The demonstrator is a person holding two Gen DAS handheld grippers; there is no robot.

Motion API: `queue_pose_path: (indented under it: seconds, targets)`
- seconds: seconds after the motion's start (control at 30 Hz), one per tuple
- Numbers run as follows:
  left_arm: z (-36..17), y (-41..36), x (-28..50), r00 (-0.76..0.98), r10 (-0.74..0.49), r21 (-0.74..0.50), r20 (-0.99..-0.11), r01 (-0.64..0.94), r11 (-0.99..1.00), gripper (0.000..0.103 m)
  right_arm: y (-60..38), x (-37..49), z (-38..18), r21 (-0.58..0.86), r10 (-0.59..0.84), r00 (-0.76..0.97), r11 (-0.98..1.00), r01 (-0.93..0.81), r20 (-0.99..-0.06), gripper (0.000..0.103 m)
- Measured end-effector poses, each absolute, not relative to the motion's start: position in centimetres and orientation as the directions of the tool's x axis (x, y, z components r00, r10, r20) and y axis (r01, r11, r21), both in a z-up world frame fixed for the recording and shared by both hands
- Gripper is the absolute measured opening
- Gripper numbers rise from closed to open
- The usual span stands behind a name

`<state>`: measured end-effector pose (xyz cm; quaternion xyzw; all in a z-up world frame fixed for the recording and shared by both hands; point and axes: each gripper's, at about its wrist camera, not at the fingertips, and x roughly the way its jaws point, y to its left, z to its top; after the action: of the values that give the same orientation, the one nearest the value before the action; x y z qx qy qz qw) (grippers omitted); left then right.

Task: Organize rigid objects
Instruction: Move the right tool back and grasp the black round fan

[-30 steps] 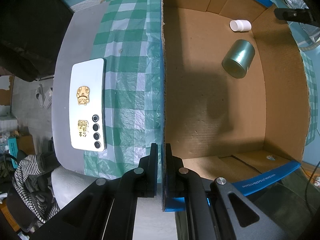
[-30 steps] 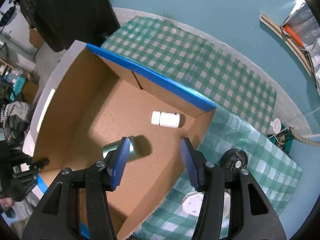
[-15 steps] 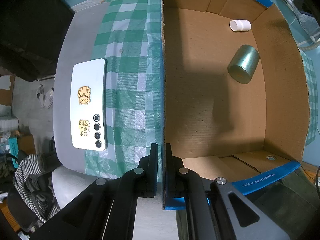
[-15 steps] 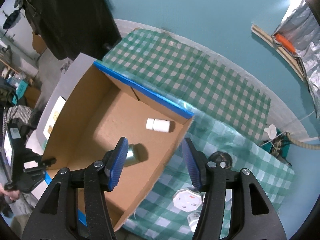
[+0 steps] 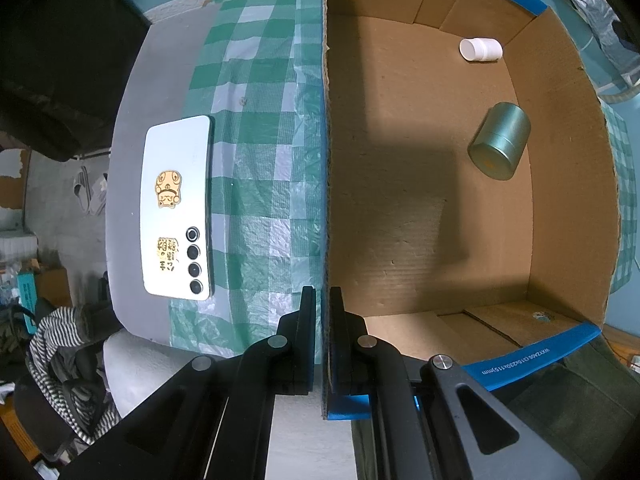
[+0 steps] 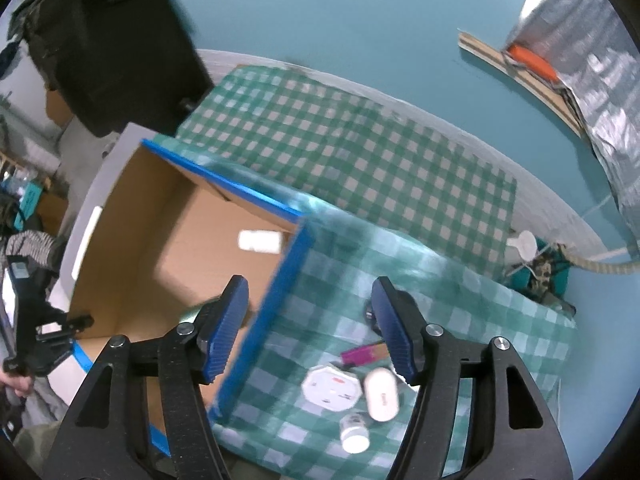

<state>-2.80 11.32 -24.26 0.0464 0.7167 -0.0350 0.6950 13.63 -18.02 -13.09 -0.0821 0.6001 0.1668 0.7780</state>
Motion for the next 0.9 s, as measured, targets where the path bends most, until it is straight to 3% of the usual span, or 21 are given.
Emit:
queue_pose_path:
  seconds: [0.9]
  targets:
    - [-24.6, 11.6, -3.3, -0.028, 0.039, 0.036, -0.999, 0.085, 0.996, 0.005, -26.3, 15.8, -27.3, 0.11, 0.123, 0.063, 0.976, -0.188, -0.99, 0.069]
